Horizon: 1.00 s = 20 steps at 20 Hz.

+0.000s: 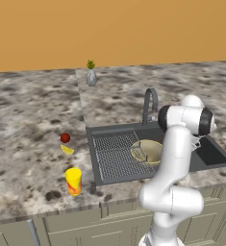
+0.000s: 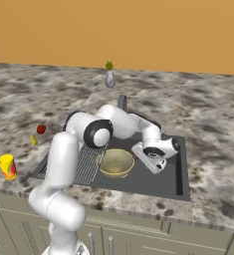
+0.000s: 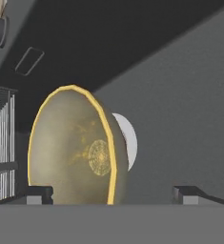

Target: Remove the lemon wedge and bell pepper from the sink. Then move the bowl and cup from the counter to the sink for washing.

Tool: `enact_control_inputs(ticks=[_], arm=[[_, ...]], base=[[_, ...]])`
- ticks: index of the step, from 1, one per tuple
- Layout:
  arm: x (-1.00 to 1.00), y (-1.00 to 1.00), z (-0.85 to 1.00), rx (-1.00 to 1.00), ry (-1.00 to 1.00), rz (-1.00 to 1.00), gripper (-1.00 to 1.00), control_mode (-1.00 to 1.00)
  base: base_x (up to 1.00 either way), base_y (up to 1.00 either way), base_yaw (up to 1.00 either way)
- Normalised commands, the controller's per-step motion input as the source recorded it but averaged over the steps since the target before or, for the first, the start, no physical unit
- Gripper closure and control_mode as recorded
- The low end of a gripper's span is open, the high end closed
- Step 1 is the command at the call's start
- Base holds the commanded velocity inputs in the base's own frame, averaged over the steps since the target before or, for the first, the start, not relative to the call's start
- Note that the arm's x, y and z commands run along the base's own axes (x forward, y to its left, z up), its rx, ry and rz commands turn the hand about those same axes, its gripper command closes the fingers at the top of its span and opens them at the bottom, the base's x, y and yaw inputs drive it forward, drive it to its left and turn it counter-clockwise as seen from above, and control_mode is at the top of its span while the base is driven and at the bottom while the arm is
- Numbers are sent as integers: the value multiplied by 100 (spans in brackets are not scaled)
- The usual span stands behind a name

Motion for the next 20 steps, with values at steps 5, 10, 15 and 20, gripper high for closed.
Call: enact_control_inputs(ticks=[5,10,15,20], arm=[[-18,-17,29,0,0,3,-100,-100],[-26,-11,26,0,0,1,-100,-100],[-25,-7,29,-3,0,0,-100,-100],[-19,-4,29,-4,-1,0,-100,-100]], base=[[0,0,0],[0,0,0],[0,0,0],[0,0,0]])
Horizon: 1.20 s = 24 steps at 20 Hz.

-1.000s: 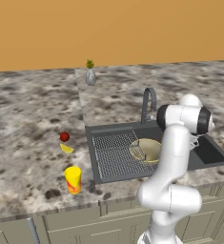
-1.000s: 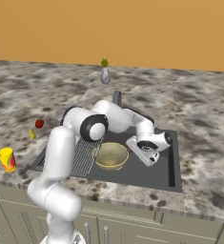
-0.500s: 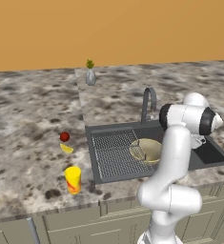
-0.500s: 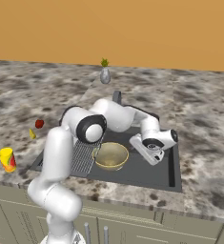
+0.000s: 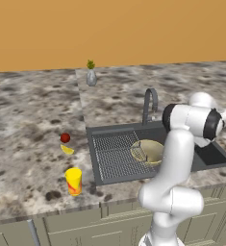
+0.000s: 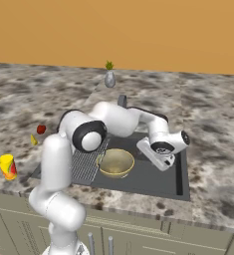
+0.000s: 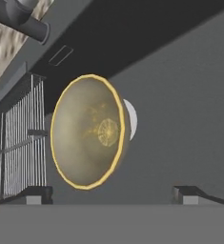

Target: Remove the lemon wedge and bell pepper from the sink. Then move the bowl and cup from the counter to the sink for washing.

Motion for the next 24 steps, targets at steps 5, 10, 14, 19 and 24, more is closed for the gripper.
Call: enact_control_inputs(ticks=[5,10,14,19,24], arm=[[-20,-5,25,-6,-2,0,-100,-100],[-22,-12,24,-10,-2,0,-100,-100],[-26,-7,23,-10,-3,0,-100,-100],[-30,0,27,-8,-7,0,-100,-100],[-30,0,31,-11,-8,0,-100,-100]], base=[[0,0,0],[0,0,0],[0,0,0],[0,0,0],[0,0,0]])
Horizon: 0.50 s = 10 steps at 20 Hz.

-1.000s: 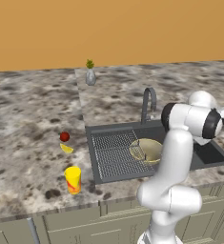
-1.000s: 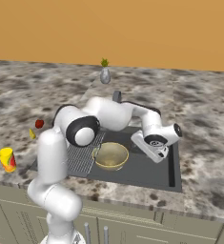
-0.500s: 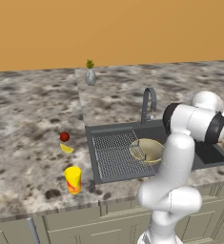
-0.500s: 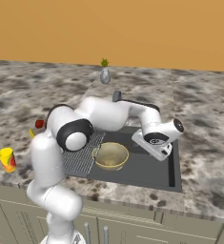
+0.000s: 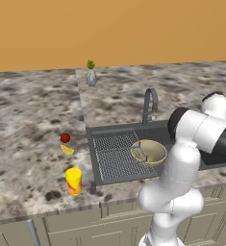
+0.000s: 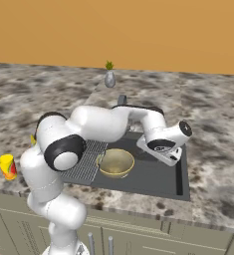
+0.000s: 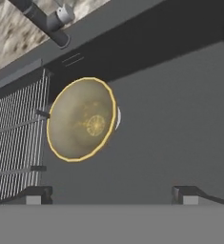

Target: Remove the lemon wedge and bell pepper from the sink. Then move the bowl and cup from the counter to the sink for washing.

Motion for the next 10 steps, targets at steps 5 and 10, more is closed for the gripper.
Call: enact_control_inputs(ticks=[5,10], arm=[[-25,0,28,-13,-2,0,-100,-100],[-24,1,25,-9,0,0,-100,-100]], base=[[0,0,0],[0,0,0]])
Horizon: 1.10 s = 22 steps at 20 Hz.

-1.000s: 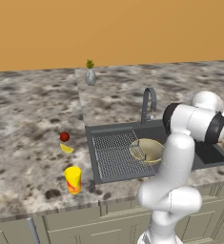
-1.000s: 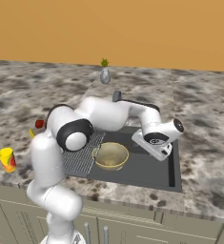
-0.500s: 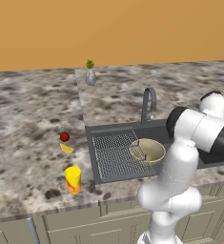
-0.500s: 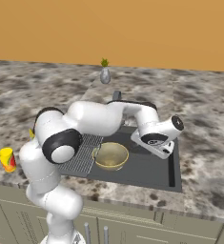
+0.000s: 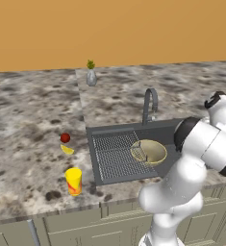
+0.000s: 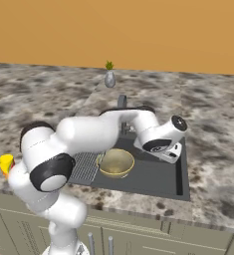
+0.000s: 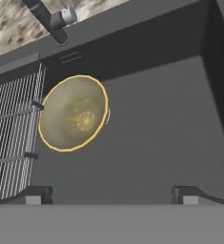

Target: Remove the lemon wedge and bell pepper from the sink. Then move the bowl and cup from the counter to the sink for washing.

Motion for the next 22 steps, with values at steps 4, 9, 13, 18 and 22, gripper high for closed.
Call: enact_control_inputs(ticks=[4,9,13,18,22], arm=[[-22,0,28,-4,0,0,-100,-100],[-24,6,28,-1,1,0,-100,-100],[-26,9,25,-1,4,-3,-100,-100],[-23,15,23,-5,3,-4,-100,-100],[-22,18,24,-8,0,-11,-100,-100]], base=[[0,0,0],[0,0,0],[0,0,0],[0,0,0],[0,0,0]])
